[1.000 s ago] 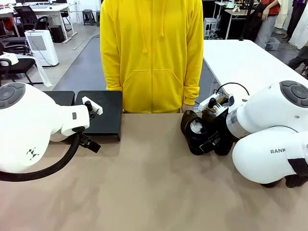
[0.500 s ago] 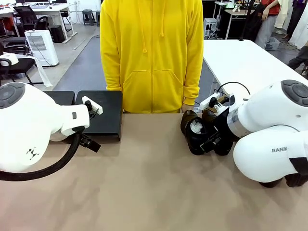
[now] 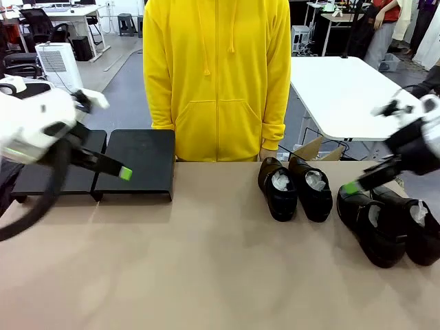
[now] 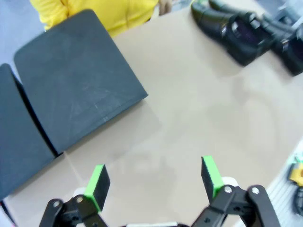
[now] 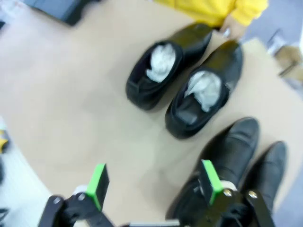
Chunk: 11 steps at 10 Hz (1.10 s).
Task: Organize the shoes by placing them on the stand.
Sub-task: Pick up one Shoe and place it in the middle of the table.
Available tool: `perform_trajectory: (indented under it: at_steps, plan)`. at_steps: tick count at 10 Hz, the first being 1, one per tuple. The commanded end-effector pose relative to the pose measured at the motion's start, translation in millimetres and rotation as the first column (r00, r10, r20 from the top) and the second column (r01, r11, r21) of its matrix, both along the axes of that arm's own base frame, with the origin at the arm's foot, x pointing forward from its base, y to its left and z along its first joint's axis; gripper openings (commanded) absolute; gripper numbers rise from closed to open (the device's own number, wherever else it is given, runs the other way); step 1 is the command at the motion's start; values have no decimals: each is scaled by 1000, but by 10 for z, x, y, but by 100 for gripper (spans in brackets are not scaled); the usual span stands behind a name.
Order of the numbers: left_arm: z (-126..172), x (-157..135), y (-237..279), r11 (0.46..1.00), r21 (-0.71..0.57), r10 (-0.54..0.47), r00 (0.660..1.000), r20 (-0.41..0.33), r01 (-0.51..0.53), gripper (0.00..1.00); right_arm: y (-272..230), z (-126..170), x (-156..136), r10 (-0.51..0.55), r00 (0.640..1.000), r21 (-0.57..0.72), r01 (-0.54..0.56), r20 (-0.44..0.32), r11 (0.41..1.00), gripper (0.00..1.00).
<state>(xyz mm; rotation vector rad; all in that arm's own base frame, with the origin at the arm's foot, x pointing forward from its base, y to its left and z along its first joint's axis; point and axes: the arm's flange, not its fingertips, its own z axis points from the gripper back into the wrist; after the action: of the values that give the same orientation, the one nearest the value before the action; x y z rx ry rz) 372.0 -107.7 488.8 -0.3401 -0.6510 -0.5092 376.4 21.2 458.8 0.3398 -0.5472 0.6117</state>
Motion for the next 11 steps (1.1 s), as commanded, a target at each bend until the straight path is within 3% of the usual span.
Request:
perform_trajectory:
  at_steps: [1,3,6,8,10,11]
  plan:
    - [80,-174,428,999,-32,14,1000,-19,-14,100,-558,119,77,35,996,163,-20,-88,986,100]
    - [168,-215,657,996,-90,-3,998,-58,-2,100,-1053,174,16,58,995,294,-31,-86,955,100]
    - [214,-265,910,989,-145,-47,993,-108,31,100,-1516,152,-48,23,996,386,13,-87,922,100]
    - [246,-339,1059,979,-204,-50,994,-102,28,100,-1620,113,-56,18,995,397,21,-95,918,100]
    - [229,-335,1068,986,-153,51,994,-95,-65,100,-1627,97,-118,-2,994,391,45,-110,919,100]
    - [248,-335,1025,984,-179,-20,994,-111,0,100,-1627,97,-118,-2,994,391,45,-110,919,100]
